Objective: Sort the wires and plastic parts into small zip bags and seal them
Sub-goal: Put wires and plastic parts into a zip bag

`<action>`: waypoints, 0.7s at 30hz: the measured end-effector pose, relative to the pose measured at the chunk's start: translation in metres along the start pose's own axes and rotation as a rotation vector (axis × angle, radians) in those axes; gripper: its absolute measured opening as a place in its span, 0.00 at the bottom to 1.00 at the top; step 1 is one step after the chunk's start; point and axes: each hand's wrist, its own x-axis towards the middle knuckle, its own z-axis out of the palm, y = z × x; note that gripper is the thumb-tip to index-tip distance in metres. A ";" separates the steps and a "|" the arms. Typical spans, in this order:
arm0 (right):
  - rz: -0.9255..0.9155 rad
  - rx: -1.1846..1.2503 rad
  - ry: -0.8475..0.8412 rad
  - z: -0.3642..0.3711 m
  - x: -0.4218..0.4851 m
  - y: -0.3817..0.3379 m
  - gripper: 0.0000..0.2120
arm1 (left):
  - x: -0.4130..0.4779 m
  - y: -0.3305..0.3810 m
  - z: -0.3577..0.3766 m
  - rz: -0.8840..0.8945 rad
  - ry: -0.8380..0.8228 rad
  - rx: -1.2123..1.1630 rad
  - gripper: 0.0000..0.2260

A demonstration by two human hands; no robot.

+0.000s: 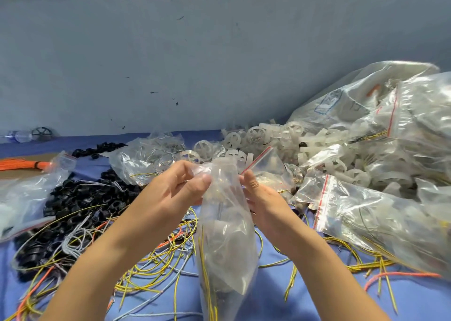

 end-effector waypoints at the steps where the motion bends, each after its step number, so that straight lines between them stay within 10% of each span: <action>1: 0.010 0.039 -0.037 0.002 0.001 0.001 0.25 | -0.001 0.001 0.001 0.012 0.015 0.024 0.14; 12: -0.402 0.025 0.045 -0.003 -0.022 -0.056 0.14 | -0.008 0.026 -0.032 0.320 0.519 0.594 0.09; 21: -0.618 -0.036 0.169 -0.001 -0.059 -0.090 0.14 | -0.010 0.041 -0.033 0.449 0.565 0.308 0.07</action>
